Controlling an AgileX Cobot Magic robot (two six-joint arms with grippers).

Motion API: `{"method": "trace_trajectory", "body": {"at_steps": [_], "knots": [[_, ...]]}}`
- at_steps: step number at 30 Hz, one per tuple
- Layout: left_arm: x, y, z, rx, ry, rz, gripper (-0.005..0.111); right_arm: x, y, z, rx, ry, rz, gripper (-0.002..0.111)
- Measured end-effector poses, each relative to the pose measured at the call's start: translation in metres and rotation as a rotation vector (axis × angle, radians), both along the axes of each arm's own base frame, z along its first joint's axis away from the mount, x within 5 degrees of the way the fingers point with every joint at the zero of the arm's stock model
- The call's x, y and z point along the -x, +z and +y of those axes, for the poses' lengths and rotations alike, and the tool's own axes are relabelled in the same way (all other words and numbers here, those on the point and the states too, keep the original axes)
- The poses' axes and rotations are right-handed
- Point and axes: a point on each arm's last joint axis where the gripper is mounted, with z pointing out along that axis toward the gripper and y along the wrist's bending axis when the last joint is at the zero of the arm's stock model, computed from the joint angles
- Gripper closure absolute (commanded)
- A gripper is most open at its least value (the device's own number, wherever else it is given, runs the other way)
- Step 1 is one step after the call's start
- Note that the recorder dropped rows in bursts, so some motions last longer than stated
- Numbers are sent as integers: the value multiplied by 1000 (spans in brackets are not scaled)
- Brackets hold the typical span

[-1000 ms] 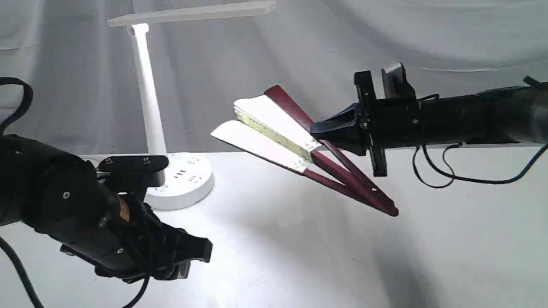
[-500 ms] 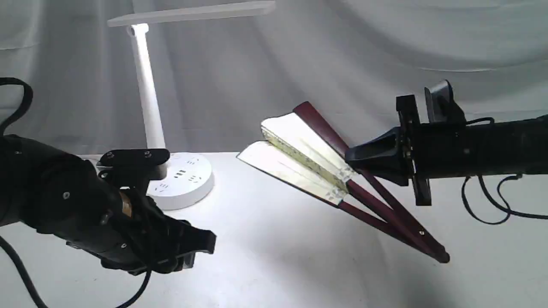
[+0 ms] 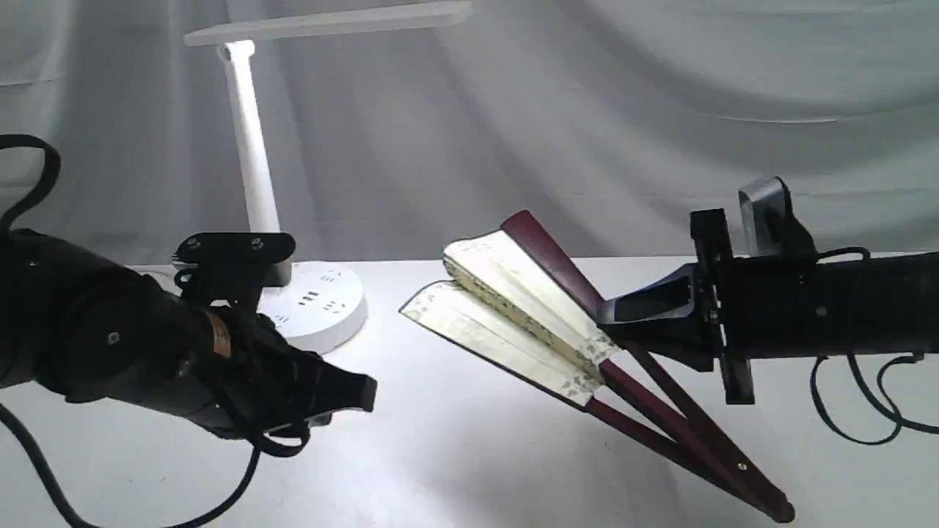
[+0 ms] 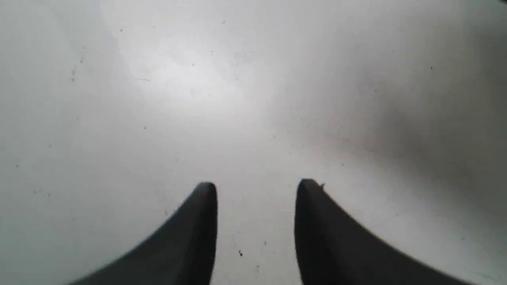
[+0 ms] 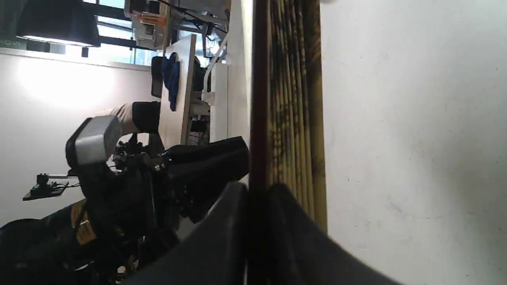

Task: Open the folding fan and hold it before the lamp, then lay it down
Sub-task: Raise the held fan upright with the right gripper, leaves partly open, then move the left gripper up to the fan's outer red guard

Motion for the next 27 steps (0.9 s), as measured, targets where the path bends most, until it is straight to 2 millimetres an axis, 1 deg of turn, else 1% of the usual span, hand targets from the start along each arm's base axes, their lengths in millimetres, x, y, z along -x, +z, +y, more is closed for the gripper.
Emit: {"method": "trace_trajectory", "body": {"at_steps": [6,9,12,15,18,21,24,27], "knots": [[-8,4,-4,27,-42,-126,87,-1,1,0,-14,-13,-1,108],[-8,0,-5,77,-51,-208,90,-1,1,0,-15,-14,-2,108],[-1,-12,-3,130,-61,-288,92,-1,1,0,-15,-14,-2,108],[12,-27,1,204,-73,-398,92,-1,1,0,-16,-15,-3,108],[25,-30,5,319,-68,-538,92,-1,1,0,-16,-18,-3,108],[32,-29,8,446,-27,-621,92,-1,1,0,-16,-18,-3,108],[32,-32,9,536,24,-619,86,-1,1,0,-16,-18,-3,108],[31,-40,7,631,89,-575,73,-1,1,0,-16,-18,-3,108]]}}
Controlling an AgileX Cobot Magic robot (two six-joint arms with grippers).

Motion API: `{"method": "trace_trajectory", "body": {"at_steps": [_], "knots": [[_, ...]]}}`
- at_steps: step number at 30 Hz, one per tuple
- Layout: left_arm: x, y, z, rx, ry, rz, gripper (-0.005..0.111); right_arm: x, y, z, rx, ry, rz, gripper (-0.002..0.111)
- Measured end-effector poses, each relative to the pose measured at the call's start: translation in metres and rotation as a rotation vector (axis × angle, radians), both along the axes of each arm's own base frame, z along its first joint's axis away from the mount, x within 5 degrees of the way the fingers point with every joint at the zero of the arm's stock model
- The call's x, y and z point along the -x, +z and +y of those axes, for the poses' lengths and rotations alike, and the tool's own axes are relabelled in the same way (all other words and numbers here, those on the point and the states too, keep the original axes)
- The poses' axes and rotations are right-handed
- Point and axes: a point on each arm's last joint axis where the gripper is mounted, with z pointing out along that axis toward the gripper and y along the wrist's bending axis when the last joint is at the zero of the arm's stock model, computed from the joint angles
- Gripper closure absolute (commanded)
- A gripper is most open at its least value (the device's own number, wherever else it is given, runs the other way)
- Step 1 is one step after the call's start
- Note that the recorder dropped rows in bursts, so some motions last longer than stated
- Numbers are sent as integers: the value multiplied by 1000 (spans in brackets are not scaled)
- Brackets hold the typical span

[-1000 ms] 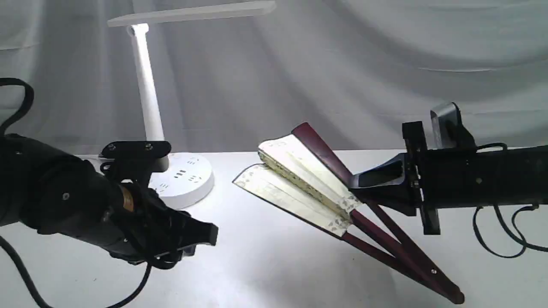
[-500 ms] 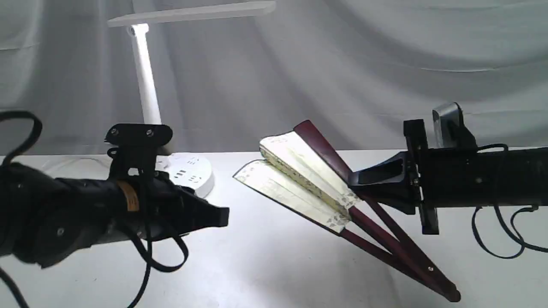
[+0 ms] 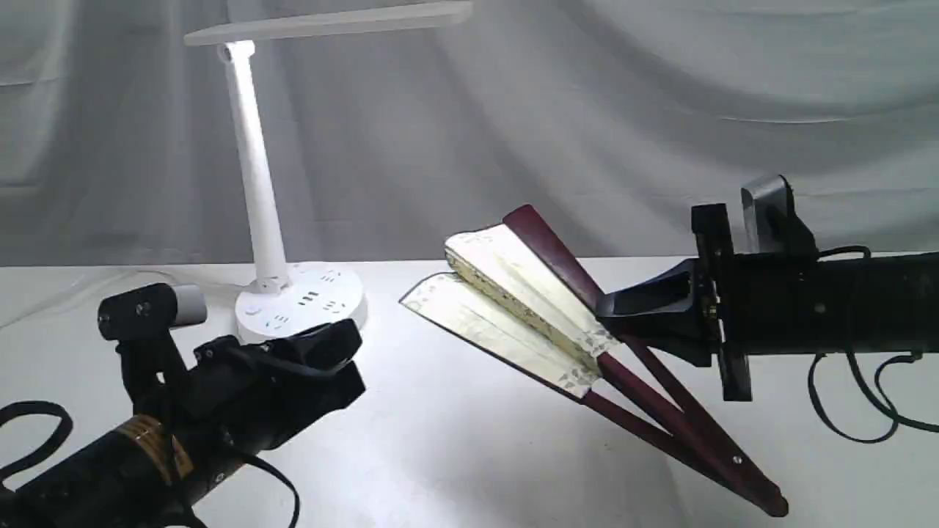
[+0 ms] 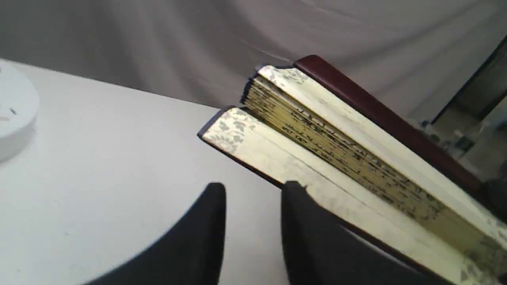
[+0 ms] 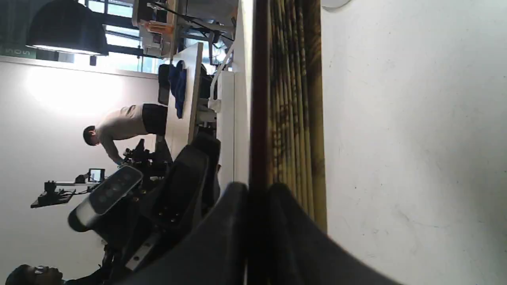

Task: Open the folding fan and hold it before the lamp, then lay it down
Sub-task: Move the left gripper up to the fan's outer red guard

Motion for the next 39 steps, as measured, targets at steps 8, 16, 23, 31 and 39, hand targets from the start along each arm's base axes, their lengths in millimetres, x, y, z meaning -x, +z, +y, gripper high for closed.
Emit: {"method": "trace_trajectory", "body": {"at_steps": [8,16,23,31,39], "knots": [[-5,-28,-4,457,58,200,45,0,0,0,1,1,-2,108],[-9,-54,-8,738,105,445,45,0,0,0,2,1,-3,108],[-28,-43,-28,782,-21,431,45,0,0,0,2,1,-3,108],[-50,-25,-41,886,-70,412,45,0,0,0,2,2,-5,108],[-58,-33,-54,956,-142,505,45,0,0,0,2,2,-5,108]]}}
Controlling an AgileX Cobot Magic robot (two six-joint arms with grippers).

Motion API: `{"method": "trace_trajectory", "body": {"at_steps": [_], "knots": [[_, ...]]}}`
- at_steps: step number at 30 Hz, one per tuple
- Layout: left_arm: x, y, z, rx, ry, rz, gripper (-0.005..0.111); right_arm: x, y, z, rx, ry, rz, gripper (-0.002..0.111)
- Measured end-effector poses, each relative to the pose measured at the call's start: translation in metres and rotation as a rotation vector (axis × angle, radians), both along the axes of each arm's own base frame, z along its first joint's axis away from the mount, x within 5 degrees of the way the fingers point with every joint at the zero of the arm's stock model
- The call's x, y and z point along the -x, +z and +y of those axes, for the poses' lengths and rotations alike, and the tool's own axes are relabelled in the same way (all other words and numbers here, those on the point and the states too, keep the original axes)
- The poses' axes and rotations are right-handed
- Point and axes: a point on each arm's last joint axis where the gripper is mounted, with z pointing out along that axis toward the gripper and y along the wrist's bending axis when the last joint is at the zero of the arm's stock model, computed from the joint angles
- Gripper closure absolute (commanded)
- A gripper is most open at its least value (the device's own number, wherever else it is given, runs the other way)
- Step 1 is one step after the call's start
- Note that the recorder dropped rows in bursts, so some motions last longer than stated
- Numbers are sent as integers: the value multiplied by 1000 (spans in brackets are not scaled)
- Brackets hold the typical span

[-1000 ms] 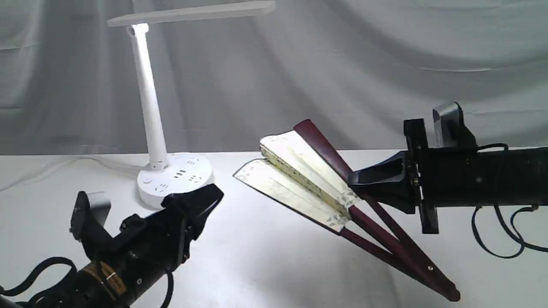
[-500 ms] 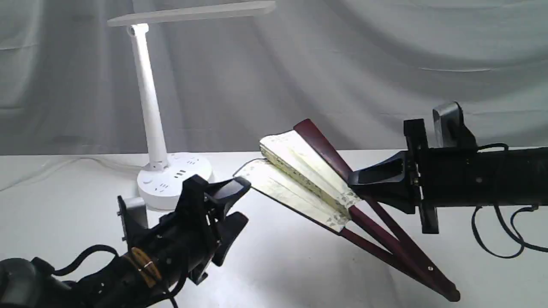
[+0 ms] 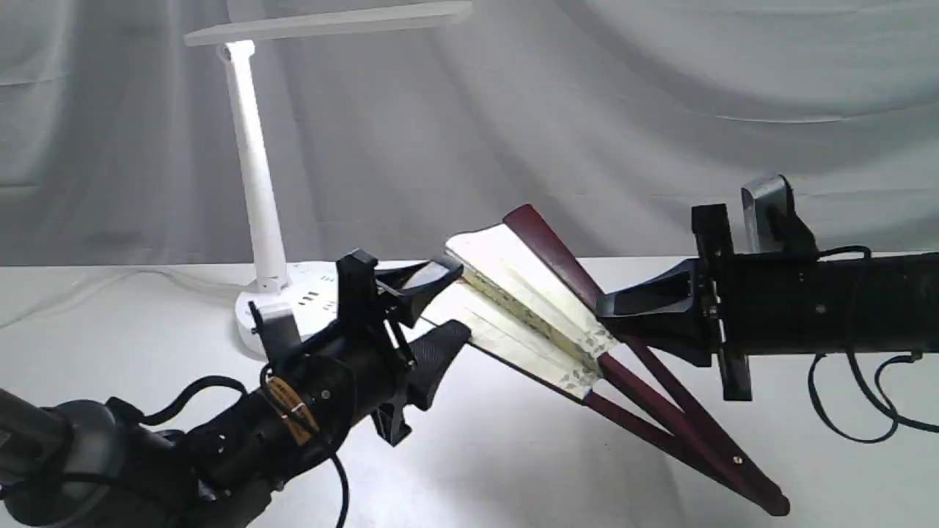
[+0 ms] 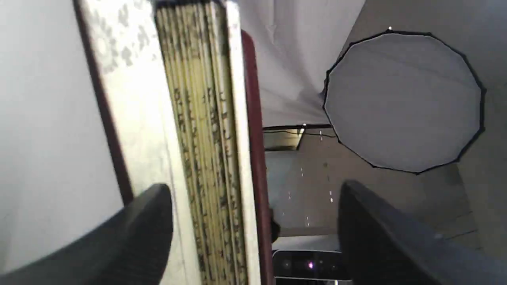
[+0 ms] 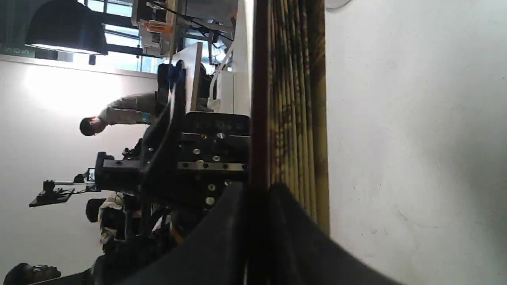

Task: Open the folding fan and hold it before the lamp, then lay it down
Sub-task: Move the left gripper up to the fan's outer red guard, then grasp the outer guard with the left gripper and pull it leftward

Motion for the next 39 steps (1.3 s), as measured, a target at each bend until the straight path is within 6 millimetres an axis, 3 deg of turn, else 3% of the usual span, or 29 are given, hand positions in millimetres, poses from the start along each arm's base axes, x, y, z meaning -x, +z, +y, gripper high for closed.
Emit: {"method": "trace_trajectory", "body": {"at_steps": [12,20,30,39], "knots": [[7,-4,-6,63,-105,93,46,0,0,0,10,4,-17,108],[11,-5,-10,44,-162,91,63,-1,2,0,-2,-7,-30,108],[3,-7,-3,1,-50,66,52,-1,3,0,-1,-6,-36,108],[-4,-10,2,-7,39,86,52,-1,3,0,-1,-6,-36,108]]}}
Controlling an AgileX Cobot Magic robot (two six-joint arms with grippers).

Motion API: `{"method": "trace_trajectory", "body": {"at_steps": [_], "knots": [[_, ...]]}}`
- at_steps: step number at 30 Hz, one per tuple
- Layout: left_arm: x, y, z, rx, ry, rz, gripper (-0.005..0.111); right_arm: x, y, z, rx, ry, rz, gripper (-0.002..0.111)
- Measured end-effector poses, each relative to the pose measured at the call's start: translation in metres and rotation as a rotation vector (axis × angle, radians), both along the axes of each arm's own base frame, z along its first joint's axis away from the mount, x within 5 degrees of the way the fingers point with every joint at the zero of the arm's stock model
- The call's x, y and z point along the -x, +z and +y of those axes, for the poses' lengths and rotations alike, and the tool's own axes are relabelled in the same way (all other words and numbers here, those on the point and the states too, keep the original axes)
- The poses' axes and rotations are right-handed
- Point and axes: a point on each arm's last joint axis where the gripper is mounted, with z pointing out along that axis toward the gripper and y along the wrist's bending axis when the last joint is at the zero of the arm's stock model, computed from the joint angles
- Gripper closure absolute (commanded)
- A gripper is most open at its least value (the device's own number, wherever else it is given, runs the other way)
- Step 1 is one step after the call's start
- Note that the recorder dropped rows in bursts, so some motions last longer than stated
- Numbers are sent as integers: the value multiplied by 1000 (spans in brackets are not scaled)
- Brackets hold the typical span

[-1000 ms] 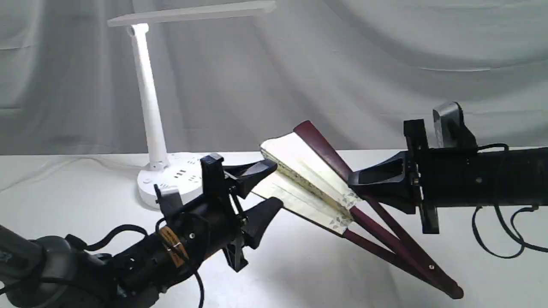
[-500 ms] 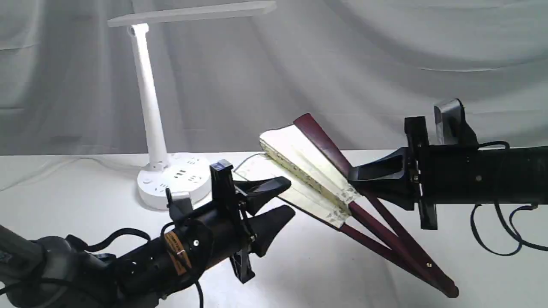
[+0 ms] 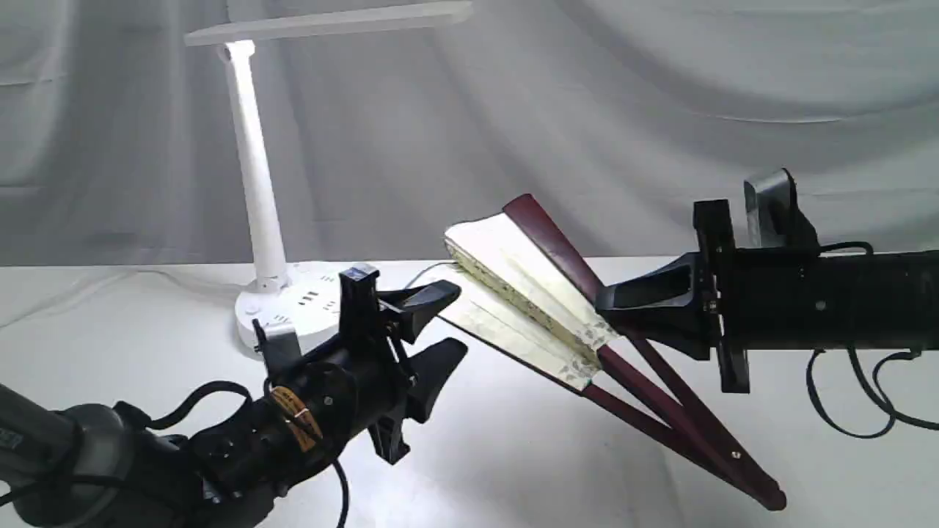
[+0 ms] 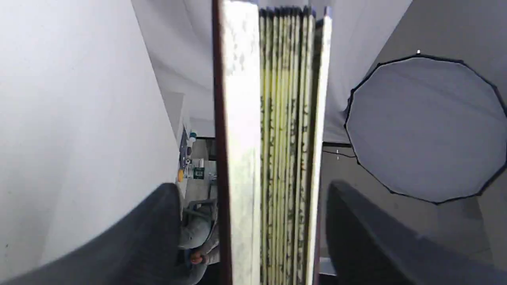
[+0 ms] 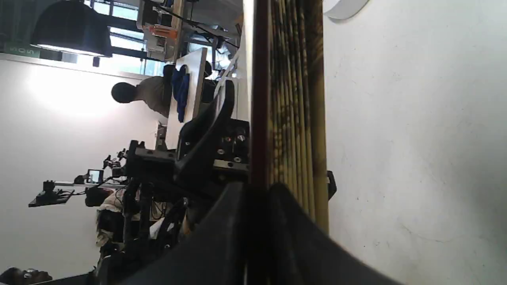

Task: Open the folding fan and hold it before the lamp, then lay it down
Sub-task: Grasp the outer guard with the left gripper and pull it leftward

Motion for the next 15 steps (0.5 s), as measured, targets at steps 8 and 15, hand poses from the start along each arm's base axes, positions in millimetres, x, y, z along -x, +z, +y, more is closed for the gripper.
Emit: {"method": "trace_trajectory", "body": {"at_steps": [8,15], "knots": [[-14,-8,-9,21,-18,-15,52,0,0,0,0,0,0,108],[-22,-2,-14,49,-20,-52,53,0,0,0,3,2,-4,108]]}}
